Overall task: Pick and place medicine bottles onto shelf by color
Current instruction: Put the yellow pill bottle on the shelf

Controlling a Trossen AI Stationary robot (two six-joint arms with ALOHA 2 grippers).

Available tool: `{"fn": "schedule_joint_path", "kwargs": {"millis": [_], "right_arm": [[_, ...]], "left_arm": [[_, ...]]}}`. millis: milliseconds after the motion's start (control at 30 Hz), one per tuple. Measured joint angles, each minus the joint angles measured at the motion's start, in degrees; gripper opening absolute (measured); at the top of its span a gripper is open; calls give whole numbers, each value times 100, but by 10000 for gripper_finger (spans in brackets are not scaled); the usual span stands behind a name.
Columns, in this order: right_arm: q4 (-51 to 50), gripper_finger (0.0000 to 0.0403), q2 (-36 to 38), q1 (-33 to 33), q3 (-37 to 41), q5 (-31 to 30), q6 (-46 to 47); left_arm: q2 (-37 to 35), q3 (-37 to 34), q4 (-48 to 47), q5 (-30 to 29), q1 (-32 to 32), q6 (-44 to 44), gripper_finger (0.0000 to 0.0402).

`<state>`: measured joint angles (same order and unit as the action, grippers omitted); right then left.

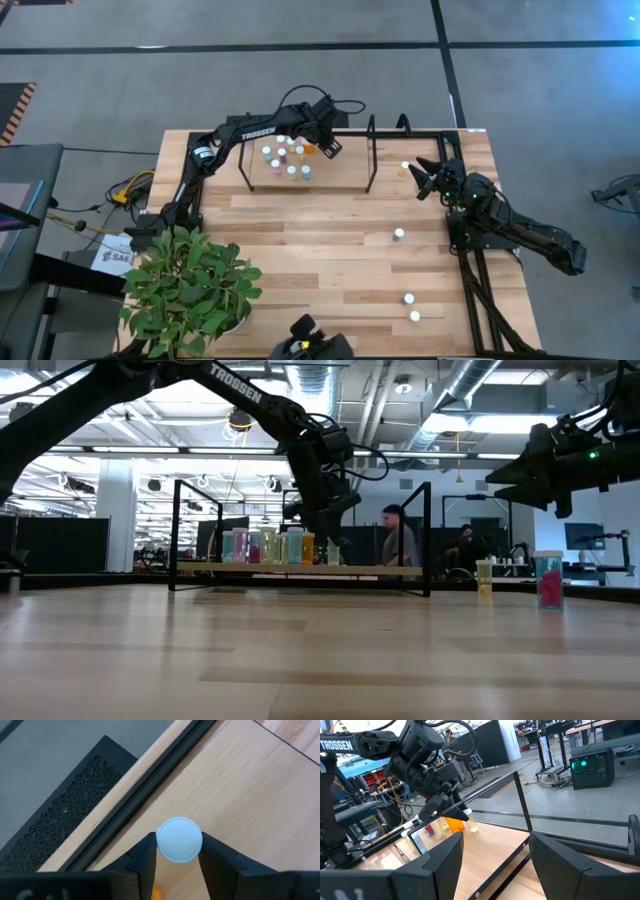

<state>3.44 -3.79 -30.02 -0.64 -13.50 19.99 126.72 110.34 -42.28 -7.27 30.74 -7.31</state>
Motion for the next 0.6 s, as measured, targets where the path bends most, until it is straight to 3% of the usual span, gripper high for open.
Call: {"fn": "schedule_joint_path", "kwargs": {"millis": [367, 600], "right_arm": [[0, 249, -1, 0, 0, 0, 1], [0, 249, 0, -2, 0, -2, 2]], "left_arm": [[-33, 406, -308, 77, -73, -4, 195], [-75, 1144, -923, 114, -112, 245, 233]]}}
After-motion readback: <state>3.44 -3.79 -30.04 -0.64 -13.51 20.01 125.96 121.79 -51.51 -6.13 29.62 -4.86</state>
